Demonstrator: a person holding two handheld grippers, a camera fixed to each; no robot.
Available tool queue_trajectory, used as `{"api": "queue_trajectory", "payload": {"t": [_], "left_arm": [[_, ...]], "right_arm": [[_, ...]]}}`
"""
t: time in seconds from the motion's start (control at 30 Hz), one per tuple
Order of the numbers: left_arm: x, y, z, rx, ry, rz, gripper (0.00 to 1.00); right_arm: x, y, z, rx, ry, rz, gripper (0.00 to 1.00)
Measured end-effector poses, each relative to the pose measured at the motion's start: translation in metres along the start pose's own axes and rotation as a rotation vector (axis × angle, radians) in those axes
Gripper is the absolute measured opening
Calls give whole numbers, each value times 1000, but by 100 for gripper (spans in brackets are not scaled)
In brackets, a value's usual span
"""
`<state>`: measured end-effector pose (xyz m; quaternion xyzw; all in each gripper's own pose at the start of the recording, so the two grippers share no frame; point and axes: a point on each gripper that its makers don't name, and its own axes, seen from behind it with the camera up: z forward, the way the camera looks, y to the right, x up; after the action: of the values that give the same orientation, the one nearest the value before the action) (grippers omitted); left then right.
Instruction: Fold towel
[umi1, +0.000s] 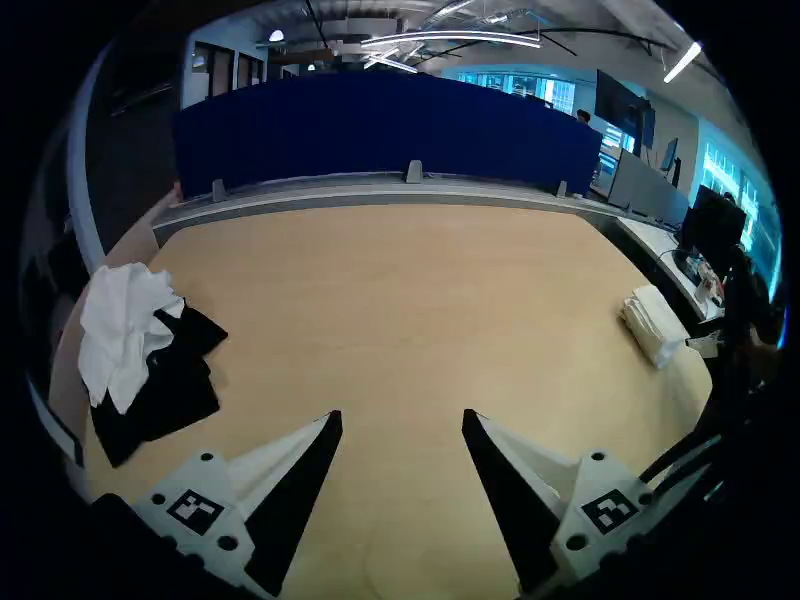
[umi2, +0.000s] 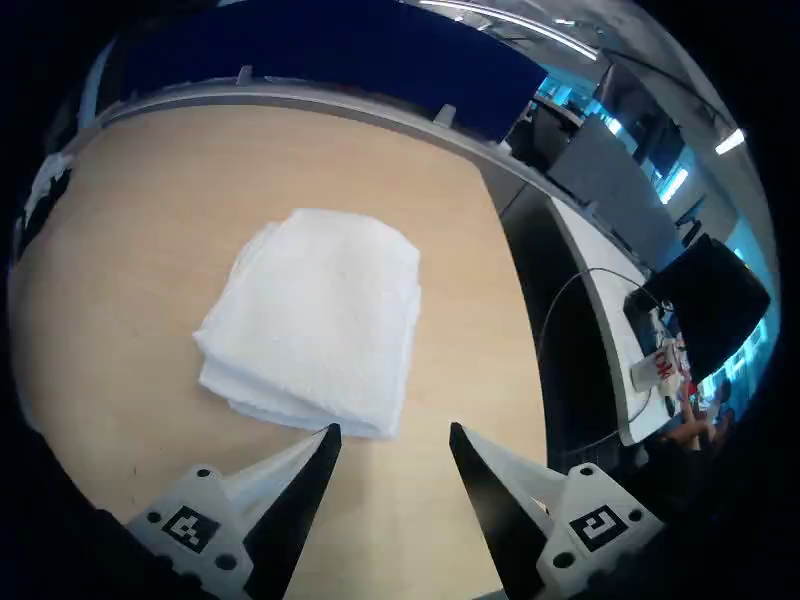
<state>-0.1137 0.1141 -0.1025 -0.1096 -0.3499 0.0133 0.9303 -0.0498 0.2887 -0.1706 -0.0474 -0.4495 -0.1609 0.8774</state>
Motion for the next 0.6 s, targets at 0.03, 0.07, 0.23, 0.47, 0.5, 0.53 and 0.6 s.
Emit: {"api": "queue_trajectory", "payload": {"t": [0.03,0.07,0.23,0.47,0.5,0.53,0.6], "left_arm": [[0,-1,0,1,0,-1,89],[0,-1,0,2,-1,-2,89],[-1,-2,-2,5,1,-2,89],[-1,-3,-4,12,3,-5,89],[-1,-3,-4,13,3,-6,89],[-1,-3,-4,14,3,-7,89],[-2,-4,-4,17,4,-9,89]], "right_arm": [[2,-1,0,4,8,4,86],[4,-3,-1,9,17,9,90],[21,-7,0,29,60,20,100],[51,-13,10,62,100,3,100],[55,-14,12,68,105,0,100],[60,-15,14,74,109,-2,100],[70,-18,19,86,118,-8,100]]}}
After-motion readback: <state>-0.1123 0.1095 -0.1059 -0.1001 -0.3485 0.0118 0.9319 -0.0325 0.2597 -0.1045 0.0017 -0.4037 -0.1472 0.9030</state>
